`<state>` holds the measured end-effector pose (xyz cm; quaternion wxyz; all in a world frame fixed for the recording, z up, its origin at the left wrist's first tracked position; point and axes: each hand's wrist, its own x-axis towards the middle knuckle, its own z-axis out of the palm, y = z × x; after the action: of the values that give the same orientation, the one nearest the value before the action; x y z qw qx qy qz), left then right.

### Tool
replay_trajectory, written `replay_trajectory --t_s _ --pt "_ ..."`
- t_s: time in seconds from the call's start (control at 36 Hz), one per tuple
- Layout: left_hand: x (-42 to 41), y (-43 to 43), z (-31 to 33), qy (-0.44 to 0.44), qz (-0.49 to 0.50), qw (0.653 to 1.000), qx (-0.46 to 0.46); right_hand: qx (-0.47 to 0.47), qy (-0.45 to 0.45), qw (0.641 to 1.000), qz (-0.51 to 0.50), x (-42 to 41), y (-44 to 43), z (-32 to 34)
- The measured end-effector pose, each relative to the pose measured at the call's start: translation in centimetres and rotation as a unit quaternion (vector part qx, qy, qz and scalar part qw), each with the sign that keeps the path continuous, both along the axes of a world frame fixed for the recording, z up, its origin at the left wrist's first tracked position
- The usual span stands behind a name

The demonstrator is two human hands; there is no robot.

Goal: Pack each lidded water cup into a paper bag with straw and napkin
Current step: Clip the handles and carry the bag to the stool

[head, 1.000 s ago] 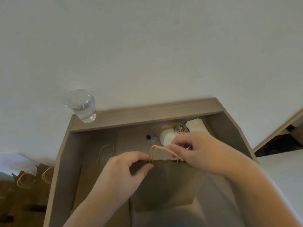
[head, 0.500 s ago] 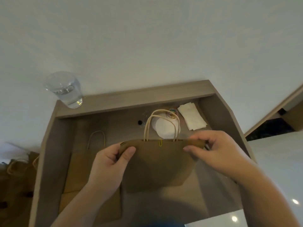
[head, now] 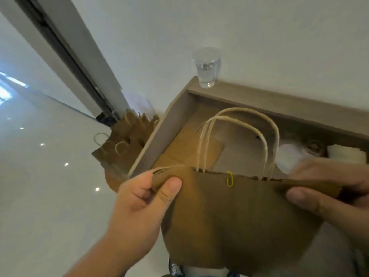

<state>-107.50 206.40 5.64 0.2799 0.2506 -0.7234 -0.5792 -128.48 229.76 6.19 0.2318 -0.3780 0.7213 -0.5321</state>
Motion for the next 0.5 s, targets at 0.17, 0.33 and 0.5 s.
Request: replay_trajectory --t_s 0.17,0.33,0.5 --pt "9.5 -2.5 1.4 0.019 0.14 0.99 -0.01 -0.084 0.031 0.982 0.167 6.2 -8.8 3.2" --pt "19.7 -6.2 0.7 0.03 0.246 0.969 -0.003 -0.054 0.106 0.968 0.22 15.0 -17.1 3.8" --pt "29.7 -11.8 -1.5 0.006 0.284 0.959 0.004 0.132 0.161 0.918 0.339 25.1 -25.0 3.8"
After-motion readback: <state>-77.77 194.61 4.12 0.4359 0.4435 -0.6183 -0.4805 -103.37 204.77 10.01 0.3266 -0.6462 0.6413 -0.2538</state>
